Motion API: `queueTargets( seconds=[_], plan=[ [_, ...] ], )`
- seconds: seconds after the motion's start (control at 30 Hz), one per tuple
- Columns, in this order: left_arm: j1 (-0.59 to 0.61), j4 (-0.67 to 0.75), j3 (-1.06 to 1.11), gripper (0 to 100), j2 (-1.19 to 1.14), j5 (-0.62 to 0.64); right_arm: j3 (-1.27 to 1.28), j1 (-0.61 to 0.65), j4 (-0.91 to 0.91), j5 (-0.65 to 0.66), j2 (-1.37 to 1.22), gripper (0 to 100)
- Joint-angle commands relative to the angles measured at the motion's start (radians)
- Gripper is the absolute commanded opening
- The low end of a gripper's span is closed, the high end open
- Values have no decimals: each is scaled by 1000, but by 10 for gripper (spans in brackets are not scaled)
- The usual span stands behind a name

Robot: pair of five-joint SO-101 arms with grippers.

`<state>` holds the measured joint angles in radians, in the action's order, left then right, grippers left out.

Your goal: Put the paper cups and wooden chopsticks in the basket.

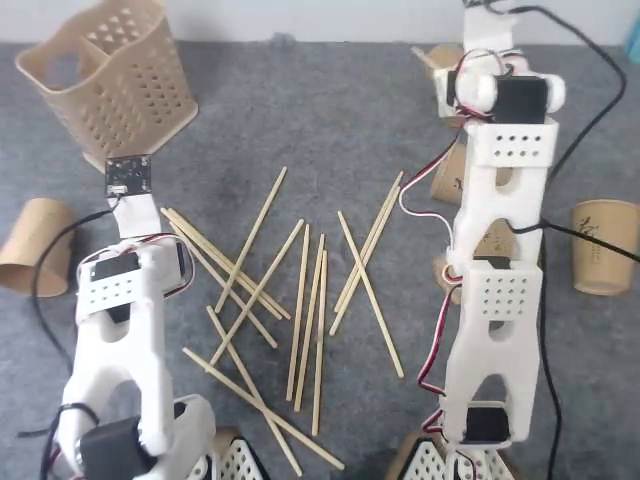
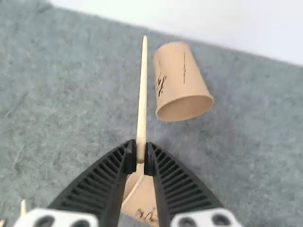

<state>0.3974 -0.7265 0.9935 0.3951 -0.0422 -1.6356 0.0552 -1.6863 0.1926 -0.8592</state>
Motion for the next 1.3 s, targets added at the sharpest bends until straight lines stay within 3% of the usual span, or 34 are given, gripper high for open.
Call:
queueTargets(
  seconds=[0.0, 0.27, 0.5, 1.27],
  plan=[
    [15, 23, -36, 12, 5, -18, -40, -31, 104, 15, 79, 7],
    [23, 21, -36, 12, 5, -18, -40, -97, 323, 25, -91, 7],
    [21, 23, -36, 12, 5, -18, -41, -97, 338, 71, -193, 7],
    [23, 23, -36, 12, 5, -18, -40, -87, -113, 144, -58, 7]
  ],
)
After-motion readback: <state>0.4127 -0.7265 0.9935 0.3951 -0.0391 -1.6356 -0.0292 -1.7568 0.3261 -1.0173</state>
